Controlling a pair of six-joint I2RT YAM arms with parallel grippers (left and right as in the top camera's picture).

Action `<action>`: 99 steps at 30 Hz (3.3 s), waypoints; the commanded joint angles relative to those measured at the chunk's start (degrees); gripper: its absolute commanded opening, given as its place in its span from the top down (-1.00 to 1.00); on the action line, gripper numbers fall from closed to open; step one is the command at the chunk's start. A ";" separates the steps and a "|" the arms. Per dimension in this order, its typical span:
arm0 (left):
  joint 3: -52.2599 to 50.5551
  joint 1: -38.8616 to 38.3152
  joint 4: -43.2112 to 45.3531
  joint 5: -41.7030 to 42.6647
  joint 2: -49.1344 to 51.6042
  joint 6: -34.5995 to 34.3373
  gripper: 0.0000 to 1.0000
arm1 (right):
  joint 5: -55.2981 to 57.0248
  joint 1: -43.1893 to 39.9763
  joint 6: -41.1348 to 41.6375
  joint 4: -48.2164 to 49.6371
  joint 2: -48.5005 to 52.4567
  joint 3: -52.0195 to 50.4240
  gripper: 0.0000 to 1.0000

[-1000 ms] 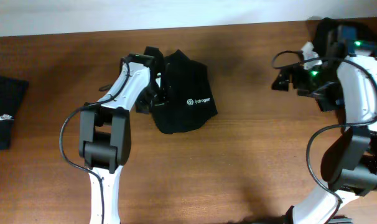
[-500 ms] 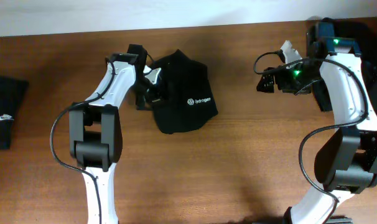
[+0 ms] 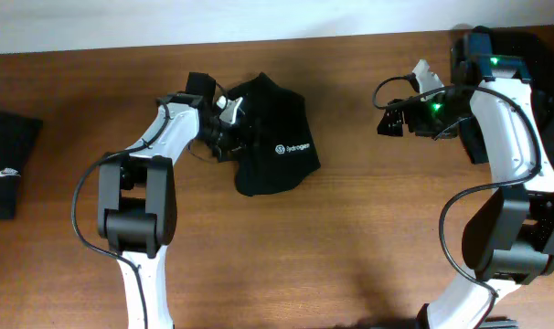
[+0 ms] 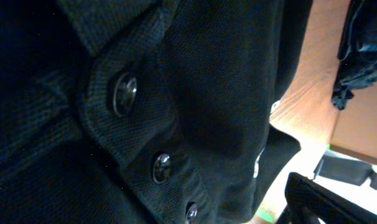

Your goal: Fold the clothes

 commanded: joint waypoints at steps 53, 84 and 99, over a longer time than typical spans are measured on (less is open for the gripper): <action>0.15 7.58 -3.02 -24.59 -7.32 7.63 0.99 | 5.18 0.31 -0.37 2.40 -0.46 -2.60 -0.97; 0.13 20.13 1.75 -72.63 -14.36 35.32 0.99 | 15.74 0.24 10.43 9.51 -0.46 -4.42 -0.97; 0.13 34.14 8.72 -74.05 -14.36 35.52 0.99 | 15.74 0.24 10.43 9.53 -0.46 -4.42 -0.97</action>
